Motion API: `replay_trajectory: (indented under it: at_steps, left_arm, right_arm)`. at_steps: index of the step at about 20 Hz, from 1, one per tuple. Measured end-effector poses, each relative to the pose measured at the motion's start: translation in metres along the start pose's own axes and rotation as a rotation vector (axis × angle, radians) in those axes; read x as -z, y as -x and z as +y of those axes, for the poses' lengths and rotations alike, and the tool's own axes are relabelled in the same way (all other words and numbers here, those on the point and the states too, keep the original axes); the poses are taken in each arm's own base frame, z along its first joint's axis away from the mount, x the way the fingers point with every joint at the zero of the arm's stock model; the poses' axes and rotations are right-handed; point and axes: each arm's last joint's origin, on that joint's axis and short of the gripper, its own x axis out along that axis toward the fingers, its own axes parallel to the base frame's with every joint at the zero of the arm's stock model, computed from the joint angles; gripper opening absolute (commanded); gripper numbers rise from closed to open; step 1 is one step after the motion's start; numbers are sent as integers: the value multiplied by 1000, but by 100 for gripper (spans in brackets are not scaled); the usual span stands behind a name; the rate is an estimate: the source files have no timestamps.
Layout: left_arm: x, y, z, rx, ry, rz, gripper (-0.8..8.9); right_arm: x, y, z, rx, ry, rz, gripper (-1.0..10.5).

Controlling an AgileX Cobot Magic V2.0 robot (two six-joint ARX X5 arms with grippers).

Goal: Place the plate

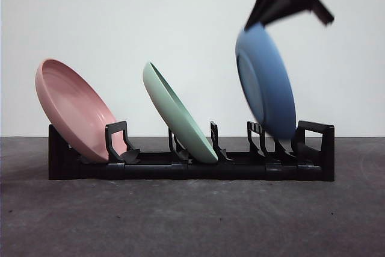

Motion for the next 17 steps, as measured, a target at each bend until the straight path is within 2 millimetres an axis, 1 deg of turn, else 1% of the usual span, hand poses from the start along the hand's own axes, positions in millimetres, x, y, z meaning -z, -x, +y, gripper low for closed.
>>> replay_trajectory:
  at_steps: [2, 4, 5, 7, 9, 11, 13, 15, 17]
  left_arm:
    - [0, 0, 0, 0, 0, 0, 344]
    - [0, 0, 0, 1, -1, -2, 344]
    - [0, 0, 0, 1, -1, -3, 344]
    - [0, 0, 0, 1, -2, -3, 344]
    - [0, 0, 0, 1, -1, -3, 344]
    - [0, 0, 0, 1, -1, -3, 344]
    - [0, 0, 0, 1, -2, -3, 344]
    - [0, 0, 0, 1, -1, -3, 344]
    - [0, 0, 0, 1, -2, -3, 344]
  right_arm:
    - [-5, 27, 21, -51, 40, -42, 8]
    - [-5, 49, 38, -108, 95, -82, 8]
    - [-2, 57, 43, -120, 121, -93, 8]
    - [7, 66, 52, -123, 161, -80, 8]
    - [21, 76, 62, -140, 210, -82, 8]
    - [42, 86, 70, -144, 270, -119, 8]
    - [68, 93, 73, -158, 330, -162, 8]
    - [97, 91, 70, -158, 366, -171, 8]
    - [124, 86, 64, -76, 390, -166, 8]
